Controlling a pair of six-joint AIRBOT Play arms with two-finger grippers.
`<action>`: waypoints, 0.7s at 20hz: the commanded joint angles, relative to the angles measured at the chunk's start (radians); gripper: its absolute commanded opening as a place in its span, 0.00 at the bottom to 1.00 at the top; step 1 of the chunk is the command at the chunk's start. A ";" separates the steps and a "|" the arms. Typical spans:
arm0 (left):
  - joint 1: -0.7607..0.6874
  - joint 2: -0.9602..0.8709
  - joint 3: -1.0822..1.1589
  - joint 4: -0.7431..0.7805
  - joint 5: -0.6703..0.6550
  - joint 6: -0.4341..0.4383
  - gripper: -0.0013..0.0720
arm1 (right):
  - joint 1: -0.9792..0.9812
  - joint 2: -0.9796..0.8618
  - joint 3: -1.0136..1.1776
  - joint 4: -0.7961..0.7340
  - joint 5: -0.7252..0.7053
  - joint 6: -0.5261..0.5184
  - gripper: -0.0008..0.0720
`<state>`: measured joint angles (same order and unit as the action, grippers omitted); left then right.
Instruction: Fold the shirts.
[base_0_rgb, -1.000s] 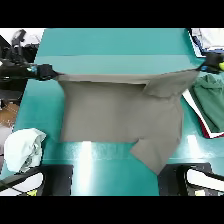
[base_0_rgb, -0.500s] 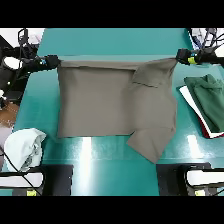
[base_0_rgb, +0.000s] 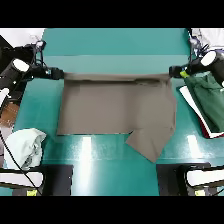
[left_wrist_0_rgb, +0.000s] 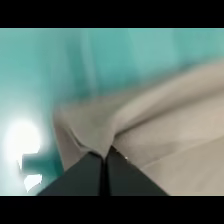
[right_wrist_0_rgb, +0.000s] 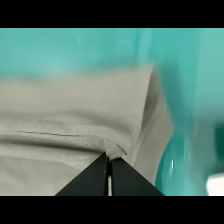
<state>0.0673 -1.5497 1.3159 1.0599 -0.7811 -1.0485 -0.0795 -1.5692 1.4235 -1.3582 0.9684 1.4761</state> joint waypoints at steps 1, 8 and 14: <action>0.000 -0.003 -0.039 0.095 -0.119 0.008 0.05 | 0.019 0.045 -0.136 -0.032 0.027 0.000 0.03; 0.000 -0.005 -0.078 0.096 -0.115 -0.098 0.57 | 0.021 0.102 -0.262 -0.021 0.026 0.001 0.24; 0.017 0.017 0.018 0.156 -0.429 -0.160 0.81 | -0.002 0.159 -0.186 -0.021 0.270 -0.002 0.46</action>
<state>0.0719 -1.5463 1.2949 1.1870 -1.0321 -1.1774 -0.0669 -1.4475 1.2201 -1.3796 1.1156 1.4776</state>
